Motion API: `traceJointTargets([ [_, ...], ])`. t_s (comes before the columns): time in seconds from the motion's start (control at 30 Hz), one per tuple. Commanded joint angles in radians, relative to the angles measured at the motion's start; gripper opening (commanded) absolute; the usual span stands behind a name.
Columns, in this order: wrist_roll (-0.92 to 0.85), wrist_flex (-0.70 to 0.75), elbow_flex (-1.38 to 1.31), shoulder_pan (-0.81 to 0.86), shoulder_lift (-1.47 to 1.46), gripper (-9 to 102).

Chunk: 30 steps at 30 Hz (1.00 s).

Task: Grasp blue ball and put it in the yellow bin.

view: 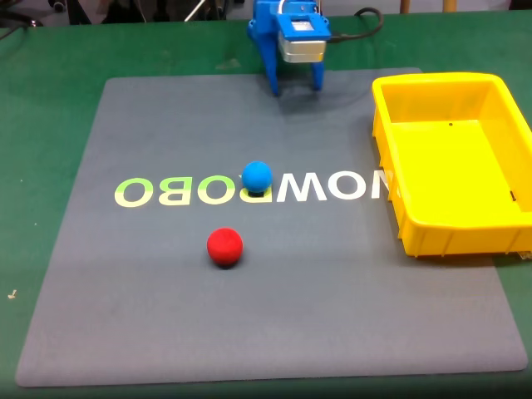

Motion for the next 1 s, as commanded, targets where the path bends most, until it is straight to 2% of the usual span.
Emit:
traceJointTargets([
  [0.0,-0.040,-0.094,-0.169,0.048,-0.183,35],
  [0.2,0.017,-0.402,-0.466,0.066,-0.741,34],
  [0.4,0.023,-0.607,-0.741,0.083,-1.173,33],
  [0.7,0.018,-0.752,-0.991,0.086,-1.546,33],
  [0.97,0.017,-0.775,-1.177,0.106,-1.773,33],
])
